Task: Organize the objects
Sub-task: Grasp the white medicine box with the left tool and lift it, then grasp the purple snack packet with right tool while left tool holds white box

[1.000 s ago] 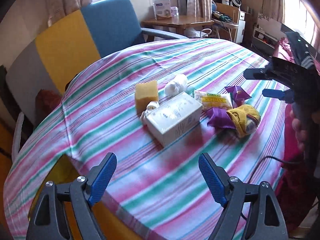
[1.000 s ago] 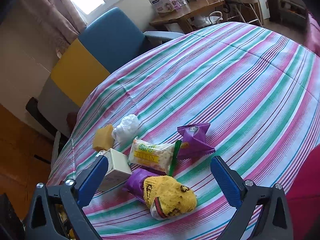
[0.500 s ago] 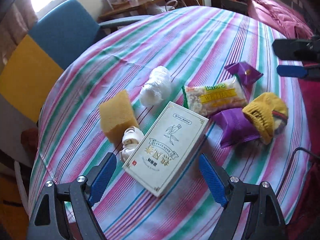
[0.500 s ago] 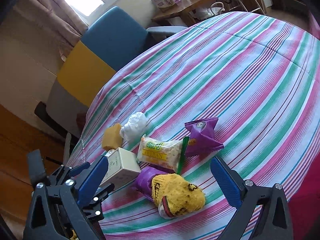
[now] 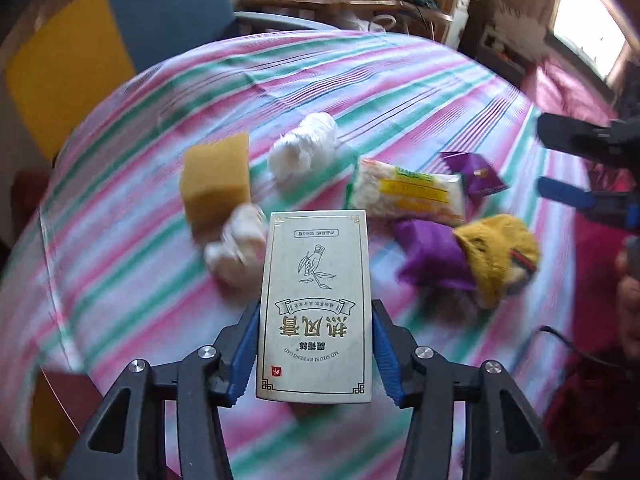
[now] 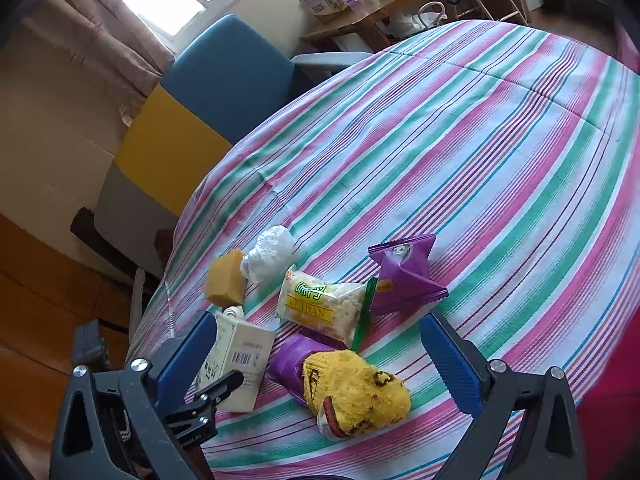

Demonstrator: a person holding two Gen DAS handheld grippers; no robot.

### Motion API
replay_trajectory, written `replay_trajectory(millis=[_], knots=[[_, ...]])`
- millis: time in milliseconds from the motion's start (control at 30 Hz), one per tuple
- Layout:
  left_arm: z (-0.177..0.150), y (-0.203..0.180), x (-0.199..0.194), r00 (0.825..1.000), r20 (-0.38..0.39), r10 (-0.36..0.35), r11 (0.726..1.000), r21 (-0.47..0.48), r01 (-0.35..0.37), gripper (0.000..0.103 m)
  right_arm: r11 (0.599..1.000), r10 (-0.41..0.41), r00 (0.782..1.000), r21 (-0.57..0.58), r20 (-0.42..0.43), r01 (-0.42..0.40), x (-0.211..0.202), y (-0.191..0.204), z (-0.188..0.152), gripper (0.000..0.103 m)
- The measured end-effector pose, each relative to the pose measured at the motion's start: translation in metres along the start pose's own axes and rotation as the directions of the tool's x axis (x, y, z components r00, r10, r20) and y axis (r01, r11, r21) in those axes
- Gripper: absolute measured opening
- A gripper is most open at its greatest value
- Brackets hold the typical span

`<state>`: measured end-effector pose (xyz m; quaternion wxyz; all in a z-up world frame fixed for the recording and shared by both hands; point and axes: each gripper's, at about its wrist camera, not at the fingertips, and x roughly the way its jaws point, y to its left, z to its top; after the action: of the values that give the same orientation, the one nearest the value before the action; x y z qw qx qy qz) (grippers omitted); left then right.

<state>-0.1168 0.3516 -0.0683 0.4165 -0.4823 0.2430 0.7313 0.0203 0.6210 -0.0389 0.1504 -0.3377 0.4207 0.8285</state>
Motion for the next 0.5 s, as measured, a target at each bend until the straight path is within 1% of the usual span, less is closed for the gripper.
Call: replay_trajectory(millis=[67,133,233,300,400,500], knots=[[-0.018,-0.004,-0.010,1.000,-0.002,0.027,0.999,-0.036,-0.027,0.052,1.000,-0.006,1.000,-0.002,0.001,0.006,0.001,0.001,0.000,0.103],[-0.037,-0.010,-0.021,1.000,0.007,0.014,0.997,-0.076,-0.014,0.052,1.000,-0.012,1.000,-0.003,-0.001,0.012,0.002,0.000,0.000,0.103],[-0.060,-0.023,-0.030,0.999,0.022,0.047,0.994,-0.103,-0.045,0.052,1.000,-0.018,1.000,-0.010,-0.009,0.018,0.004,0.001,0.000,0.103],[-0.068,-0.026,-0.028,0.999,0.025,0.029,0.992,-0.124,-0.026,0.052,1.000,-0.023,1.000,-0.021,-0.017,0.022,0.006,0.003,0.000,0.103],[-0.067,-0.028,-0.026,0.998,0.051,0.036,0.990,-0.139,-0.029,0.052,0.999,-0.028,0.999,-0.040,-0.030,0.027,0.008,0.005,-0.002,0.103],[-0.071,-0.025,-0.031,0.997,0.075,0.021,0.984,-0.178,-0.007,0.052,0.999,-0.027,0.999,-0.030,-0.017,0.027,0.006,0.003,-0.001,0.103]])
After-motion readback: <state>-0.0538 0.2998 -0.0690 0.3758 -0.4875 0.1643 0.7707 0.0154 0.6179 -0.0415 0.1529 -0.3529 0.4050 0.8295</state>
